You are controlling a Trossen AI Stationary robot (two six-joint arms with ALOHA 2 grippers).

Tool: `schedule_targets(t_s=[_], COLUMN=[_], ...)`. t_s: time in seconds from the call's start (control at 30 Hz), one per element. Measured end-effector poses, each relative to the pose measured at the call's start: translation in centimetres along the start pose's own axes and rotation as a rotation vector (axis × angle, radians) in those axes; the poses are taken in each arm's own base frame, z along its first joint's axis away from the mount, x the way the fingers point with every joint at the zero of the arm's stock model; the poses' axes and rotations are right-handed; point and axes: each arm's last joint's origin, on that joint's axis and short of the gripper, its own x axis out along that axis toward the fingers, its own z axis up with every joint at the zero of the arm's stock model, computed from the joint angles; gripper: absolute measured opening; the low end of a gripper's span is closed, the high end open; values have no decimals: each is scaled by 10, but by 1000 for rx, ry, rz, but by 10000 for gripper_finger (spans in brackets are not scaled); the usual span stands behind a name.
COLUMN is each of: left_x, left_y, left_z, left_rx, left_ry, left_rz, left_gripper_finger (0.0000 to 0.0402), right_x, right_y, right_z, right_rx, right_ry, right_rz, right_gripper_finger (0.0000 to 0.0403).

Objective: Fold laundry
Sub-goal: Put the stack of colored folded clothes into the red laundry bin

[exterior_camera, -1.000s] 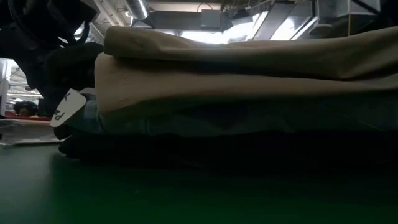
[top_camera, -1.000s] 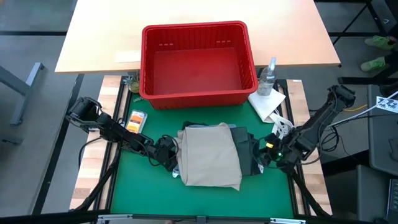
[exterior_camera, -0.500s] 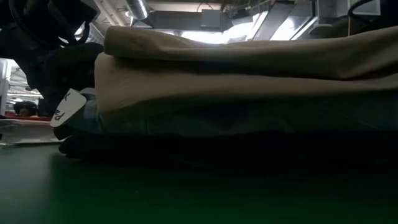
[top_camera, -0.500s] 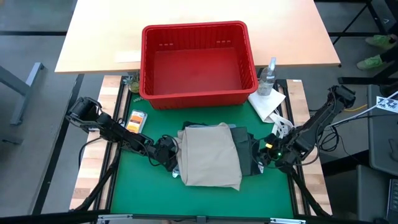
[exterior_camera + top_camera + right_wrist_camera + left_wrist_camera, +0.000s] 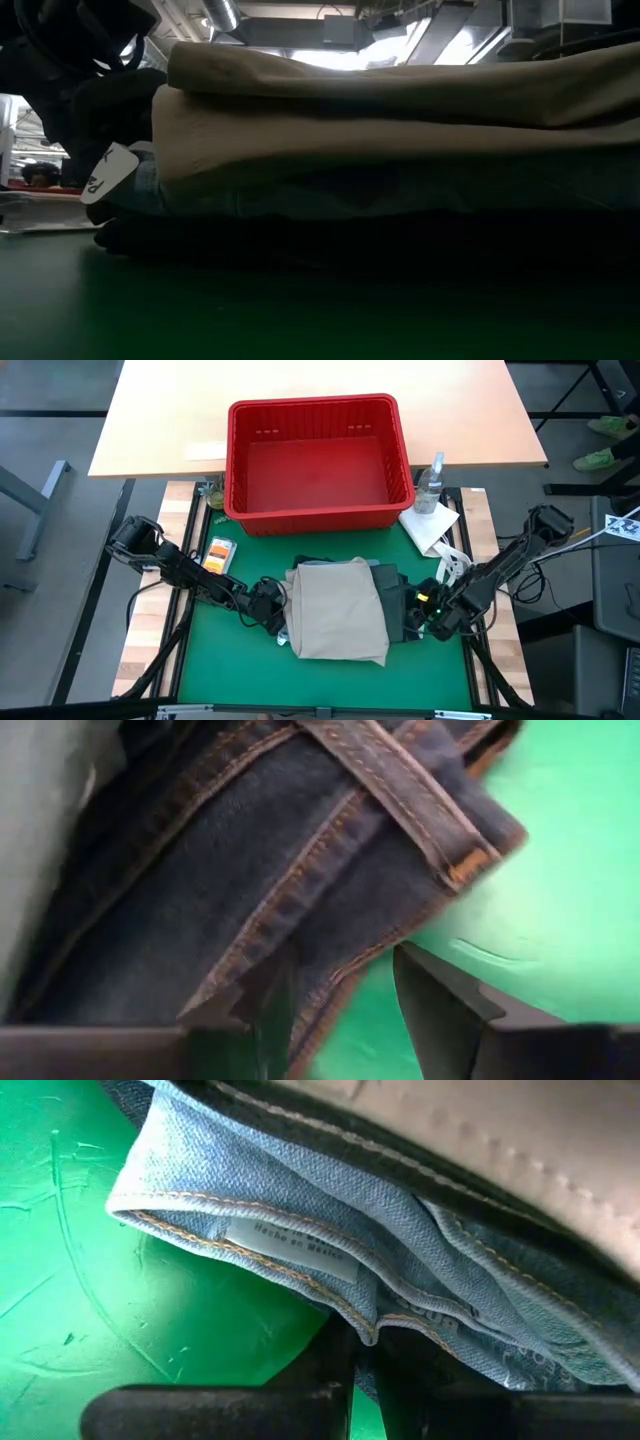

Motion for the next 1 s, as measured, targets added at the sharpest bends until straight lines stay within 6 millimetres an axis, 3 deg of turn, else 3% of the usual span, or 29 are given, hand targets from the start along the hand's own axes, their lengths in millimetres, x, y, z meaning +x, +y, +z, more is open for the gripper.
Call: schedule_targets(t_s=[0.33,0.77,1.0], left_x=[-1,-1,-1], left_y=[1,6,6], left_z=[-1,-4,-4], left_rx=[11,32,31], left_ry=[13,64,65], left_rz=[8,55,57], left_gripper_finger=[24,24,24], right_x=[23,-6,-11], right_y=[32,82,83], right_z=[-2,9,9], right_rx=[148,-37,-146], right_ry=[-39,-34,20], right_rz=[166,332,286], right_gripper_finger=[167,167,167])
